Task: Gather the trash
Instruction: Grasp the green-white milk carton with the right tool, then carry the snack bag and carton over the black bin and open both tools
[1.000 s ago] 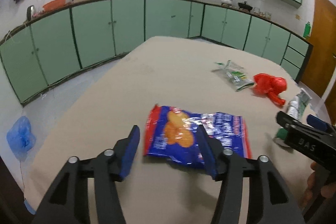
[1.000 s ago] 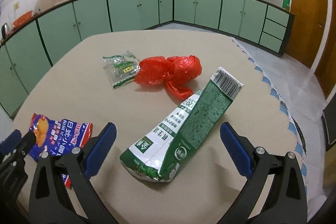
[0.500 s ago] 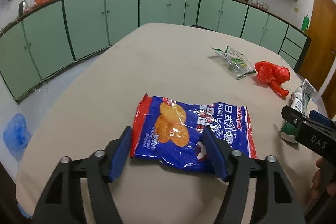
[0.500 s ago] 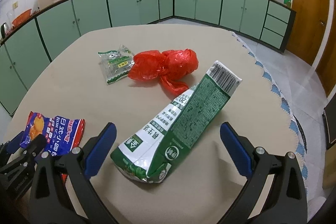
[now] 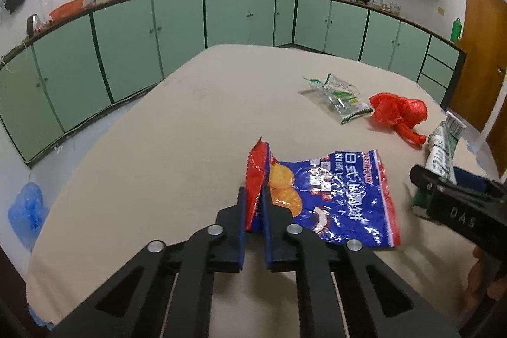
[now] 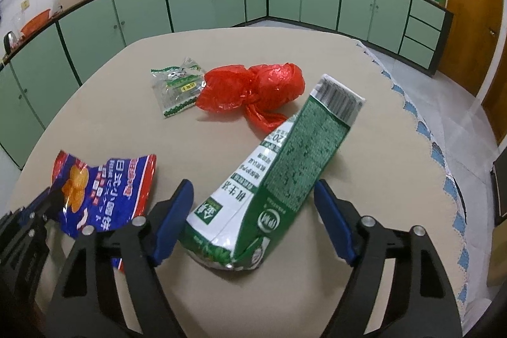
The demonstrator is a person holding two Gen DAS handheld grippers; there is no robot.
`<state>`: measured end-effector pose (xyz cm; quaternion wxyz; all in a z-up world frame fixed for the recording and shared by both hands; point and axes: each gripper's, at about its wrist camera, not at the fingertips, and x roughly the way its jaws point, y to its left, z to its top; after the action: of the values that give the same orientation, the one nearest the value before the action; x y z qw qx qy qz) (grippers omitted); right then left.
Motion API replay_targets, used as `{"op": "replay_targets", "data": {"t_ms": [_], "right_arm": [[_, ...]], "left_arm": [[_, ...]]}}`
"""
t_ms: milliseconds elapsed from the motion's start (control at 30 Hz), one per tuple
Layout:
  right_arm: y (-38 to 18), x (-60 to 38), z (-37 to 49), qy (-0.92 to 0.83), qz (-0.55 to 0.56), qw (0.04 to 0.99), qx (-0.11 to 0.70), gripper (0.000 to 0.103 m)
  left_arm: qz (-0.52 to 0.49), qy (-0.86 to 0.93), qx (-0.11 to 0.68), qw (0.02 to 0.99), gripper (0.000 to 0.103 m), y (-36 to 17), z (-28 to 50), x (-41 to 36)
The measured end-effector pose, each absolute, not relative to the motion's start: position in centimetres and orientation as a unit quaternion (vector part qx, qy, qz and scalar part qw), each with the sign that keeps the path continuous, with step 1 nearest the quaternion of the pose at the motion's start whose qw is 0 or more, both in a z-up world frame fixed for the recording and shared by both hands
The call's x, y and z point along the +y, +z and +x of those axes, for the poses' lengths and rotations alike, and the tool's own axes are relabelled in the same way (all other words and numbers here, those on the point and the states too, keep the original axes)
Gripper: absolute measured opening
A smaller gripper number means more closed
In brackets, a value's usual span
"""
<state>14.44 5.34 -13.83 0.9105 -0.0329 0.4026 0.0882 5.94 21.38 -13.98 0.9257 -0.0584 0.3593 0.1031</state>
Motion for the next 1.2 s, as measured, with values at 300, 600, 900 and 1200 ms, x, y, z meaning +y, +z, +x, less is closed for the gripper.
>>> {"op": "replay_targets", "data": {"t_ms": [300,600,900,1200], "right_arm": [[-13.2,1.1,13.3,0.042,-0.041,0.910,0.410,0.063],[-13.5,0.4,14.9,0.049,-0.030,0.916,0.397,0.071],[-13.4,-1.1,15.7,0.072,-0.006,0.910,0.408,0.046],[-10.7,-3.6,13.4,0.064,0.004,0.925,0.374,0.045]], "left_arm": [[-0.068,0.092,0.353,0.929,0.008,-13.8,5.7,19.6],[-0.050,0.076,0.352,0.932,0.008,-13.7,6.4,16.9],[-0.047,0.079,0.351,0.932,0.008,-13.6,7.0,16.5],[-0.049,0.060,0.329,0.941,0.008,-11.4,6.4,15.7]]}}
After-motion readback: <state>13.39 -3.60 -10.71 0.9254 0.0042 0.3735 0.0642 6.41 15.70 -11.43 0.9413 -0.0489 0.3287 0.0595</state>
